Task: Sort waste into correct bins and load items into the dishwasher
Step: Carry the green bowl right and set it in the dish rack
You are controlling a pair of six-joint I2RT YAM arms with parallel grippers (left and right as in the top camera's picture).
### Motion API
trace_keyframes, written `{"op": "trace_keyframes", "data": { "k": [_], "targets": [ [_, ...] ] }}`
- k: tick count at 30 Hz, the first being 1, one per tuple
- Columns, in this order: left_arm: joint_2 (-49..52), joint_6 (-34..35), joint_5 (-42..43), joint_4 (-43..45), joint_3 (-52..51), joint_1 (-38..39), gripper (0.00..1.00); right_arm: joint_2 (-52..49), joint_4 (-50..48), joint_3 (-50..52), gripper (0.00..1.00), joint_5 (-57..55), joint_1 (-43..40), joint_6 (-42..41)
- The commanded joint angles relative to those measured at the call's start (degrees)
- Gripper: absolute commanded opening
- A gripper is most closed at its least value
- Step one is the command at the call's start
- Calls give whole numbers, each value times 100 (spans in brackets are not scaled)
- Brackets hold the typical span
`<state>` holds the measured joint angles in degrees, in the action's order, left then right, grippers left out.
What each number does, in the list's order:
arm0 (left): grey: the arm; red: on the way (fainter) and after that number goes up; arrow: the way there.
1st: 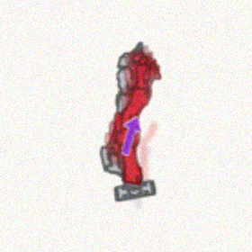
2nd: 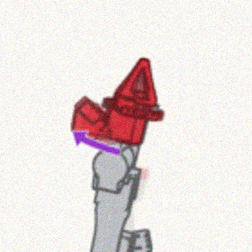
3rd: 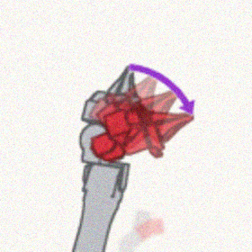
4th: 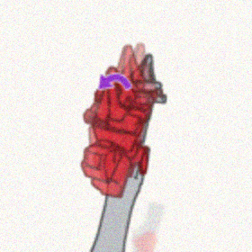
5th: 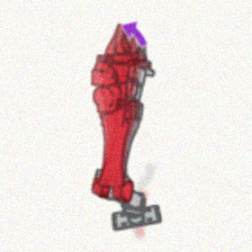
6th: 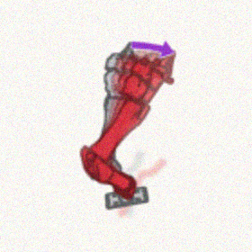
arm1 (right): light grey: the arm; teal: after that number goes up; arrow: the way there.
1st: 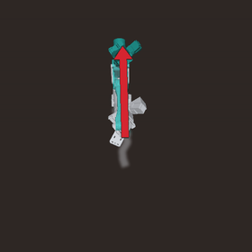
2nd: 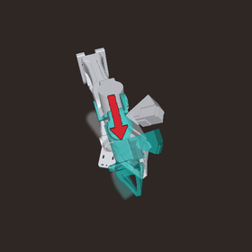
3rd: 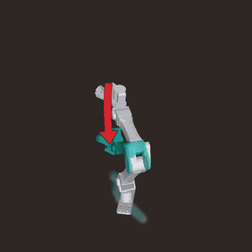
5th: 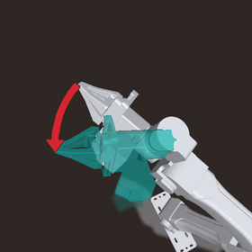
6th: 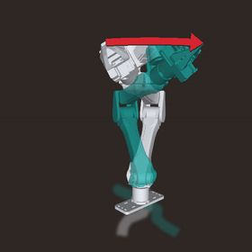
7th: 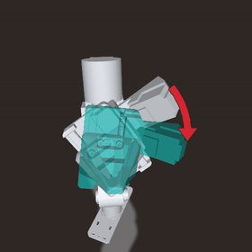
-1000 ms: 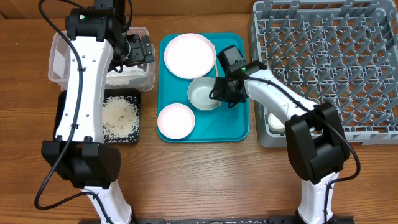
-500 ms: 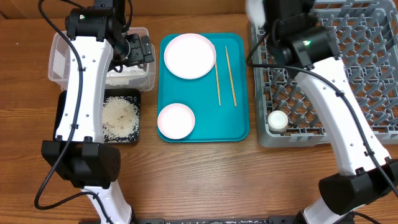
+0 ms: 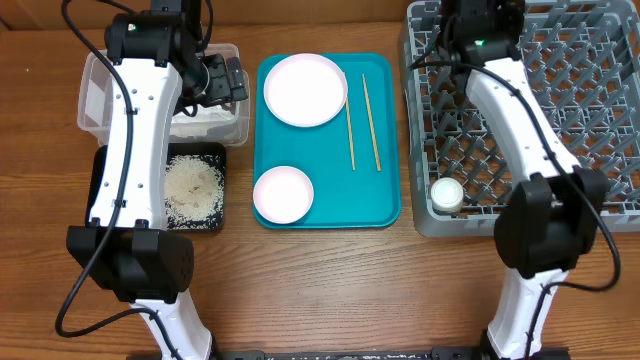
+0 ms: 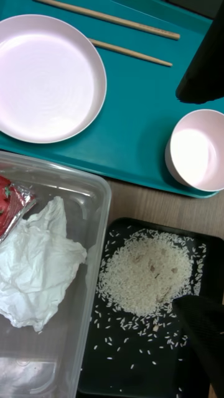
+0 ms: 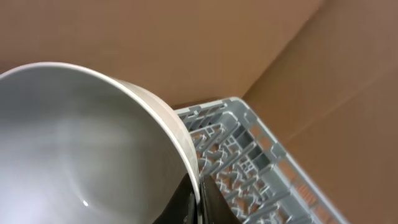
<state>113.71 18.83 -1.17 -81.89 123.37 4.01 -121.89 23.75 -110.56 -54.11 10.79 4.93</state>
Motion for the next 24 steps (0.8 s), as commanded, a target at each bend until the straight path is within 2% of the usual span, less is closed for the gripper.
{"op": "trace_keyframes", "data": {
  "k": [1, 9, 24],
  "targets": [
    [-24, -83, -76, 2, 133, -24, 100, -243, -352, -37, 4, -136, 33, 1292],
    [-24, -83, -76, 2, 133, -24, 100, -608, -815, -37, 4, -114, 33, 1377],
    [-24, -83, -76, 2, 133, -24, 100, -1043, -852, -37, 4, -116, 39, 1508]
  ]
}}
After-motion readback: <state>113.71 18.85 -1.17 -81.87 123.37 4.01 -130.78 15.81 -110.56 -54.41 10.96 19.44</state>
